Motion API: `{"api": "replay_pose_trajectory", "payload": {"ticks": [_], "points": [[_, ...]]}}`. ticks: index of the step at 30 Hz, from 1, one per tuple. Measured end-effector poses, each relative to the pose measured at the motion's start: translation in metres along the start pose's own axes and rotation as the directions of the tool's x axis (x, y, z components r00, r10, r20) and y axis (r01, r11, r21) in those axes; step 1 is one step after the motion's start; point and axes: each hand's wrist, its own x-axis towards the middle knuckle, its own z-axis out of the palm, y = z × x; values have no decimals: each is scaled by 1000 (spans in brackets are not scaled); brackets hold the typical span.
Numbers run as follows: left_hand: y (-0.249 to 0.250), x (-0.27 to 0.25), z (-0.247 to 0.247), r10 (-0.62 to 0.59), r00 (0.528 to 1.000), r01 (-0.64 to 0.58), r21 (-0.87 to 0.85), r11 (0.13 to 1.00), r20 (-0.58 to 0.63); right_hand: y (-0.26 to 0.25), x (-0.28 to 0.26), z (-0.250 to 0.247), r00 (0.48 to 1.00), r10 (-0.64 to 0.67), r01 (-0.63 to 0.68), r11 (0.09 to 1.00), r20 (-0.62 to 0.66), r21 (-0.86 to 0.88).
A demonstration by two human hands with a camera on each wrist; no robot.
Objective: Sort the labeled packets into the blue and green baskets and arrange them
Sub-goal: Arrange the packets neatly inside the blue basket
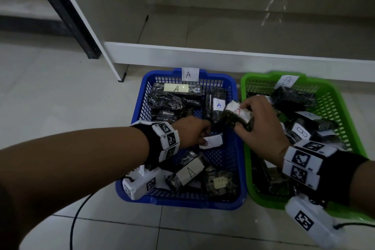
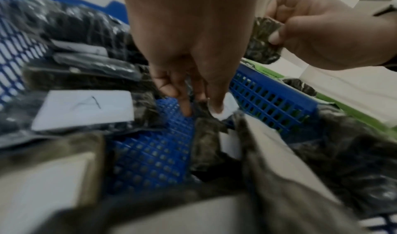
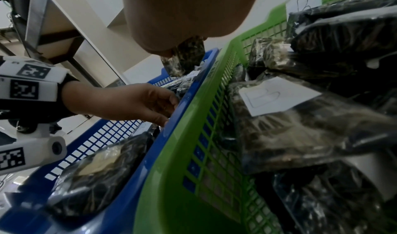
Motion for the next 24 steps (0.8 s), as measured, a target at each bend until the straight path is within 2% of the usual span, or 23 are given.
{"api": "replay_pose_trajectory", "payload": {"ticks": [3,5,6,10,13,16,18,21,24], "points": [[3,4,11,-162,981,141,-180,973,-109,1,3,-2,1000,-6,6,1000,-11,-6],[1,5,12,-308,938,261,-265,928,-156,3,4,-3,1000,0,-1,1000,-17,-3],[-1,6,12,-341,925,290,-272,918,-165,4,4,-4,1000,4,-4,1000,-20,-2],[-7,5,10,-260,960,235,-205,950,-105,7,1,-6,1000,-23,23,1000,16,11],[-5,4,17,-201,978,194,-111,975,-56,1,-3,-8,986,-116,117,993,115,4],[-3,5,26,-151,986,150,-21,988,-63,-6,-9,-6,937,-217,224,974,276,3],[1,6,25,-168,979,164,-48,985,-114,-11,-14,-5,893,-252,275,961,373,-9],[6,7,18,-221,960,204,-109,973,-170,-16,-15,0,838,-260,316,948,479,-38],[4,7,8,-212,964,194,-123,973,-161,-15,-14,10,802,-252,375,918,541,-129]]}}
